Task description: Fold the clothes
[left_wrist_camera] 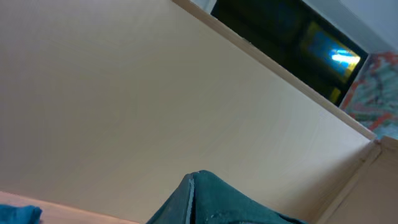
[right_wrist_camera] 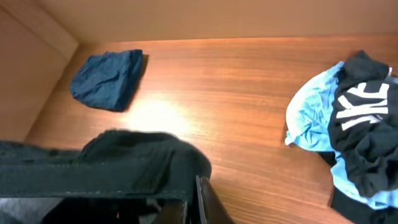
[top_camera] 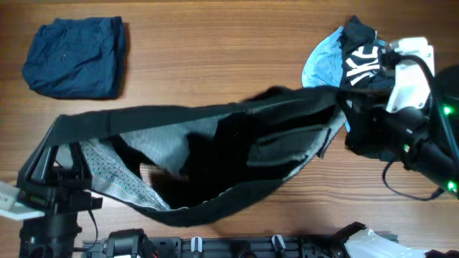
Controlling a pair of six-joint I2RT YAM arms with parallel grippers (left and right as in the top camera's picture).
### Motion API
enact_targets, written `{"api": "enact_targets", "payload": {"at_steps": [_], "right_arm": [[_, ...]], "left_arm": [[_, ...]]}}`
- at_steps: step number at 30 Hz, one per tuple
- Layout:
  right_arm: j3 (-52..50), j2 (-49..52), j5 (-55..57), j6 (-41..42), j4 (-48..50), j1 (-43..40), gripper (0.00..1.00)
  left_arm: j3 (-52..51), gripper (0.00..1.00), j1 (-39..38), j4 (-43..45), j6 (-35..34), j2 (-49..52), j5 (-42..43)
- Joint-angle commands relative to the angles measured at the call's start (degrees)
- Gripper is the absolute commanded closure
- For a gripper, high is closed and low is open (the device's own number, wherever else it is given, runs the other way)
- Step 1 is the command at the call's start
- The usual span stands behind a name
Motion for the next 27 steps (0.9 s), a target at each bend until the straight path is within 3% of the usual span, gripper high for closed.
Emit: {"api": "enact_targets", "payload": {"at_steps": [1,10,16,21,22,24,25,26,27], "right_arm": [[1.27,-0.63,6.67,3.30,-0.68,-1.57,0.96],[1.25,13.92,16.83,4.00,5.66,-1.70,0.96],[1.25,27.41,16.92,1.81,16.35,-8.13,0.96],[1.25,40.00,8.39,-2.27,31.45,-14.40,0.96],[1.25,42.75,6.91,-2.60,34.38,-15.06,0.95],[1.25,46.25,4.20,-3.96,37.88,-15.65,0.52],[1.25,48.74,2.08,-5.40,39.71,-15.91,0.07],[1.25,49.96,1.79,-5.46,40.39,-15.96,0.00],[1.25,50.42,1.84,-5.60,40.70,-15.96,0.00]], "left_arm": [[1.33,0.96,1.01,-2.36,-1.73,1.14,-4.92],[1.27,0.96,1.01,-0.79,-1.51,20.79,-5.11],[1.27,0.96,0.94,10.91,-1.51,42.77,-5.09],[1.27,0.96,-1.14,24.96,-1.51,59.34,-5.14],[1.27,0.88,-1.97,28.46,-1.49,63.32,-5.16],[1.27,0.63,-2.51,30.99,-1.49,67.04,-5.49],[1.27,0.21,-2.73,31.56,-1.49,69.31,-6.38],[1.27,0.03,-2.82,31.30,-1.33,70.53,-7.58],[1.27,0.00,-2.82,30.60,-0.98,71.10,-8.28]]}}
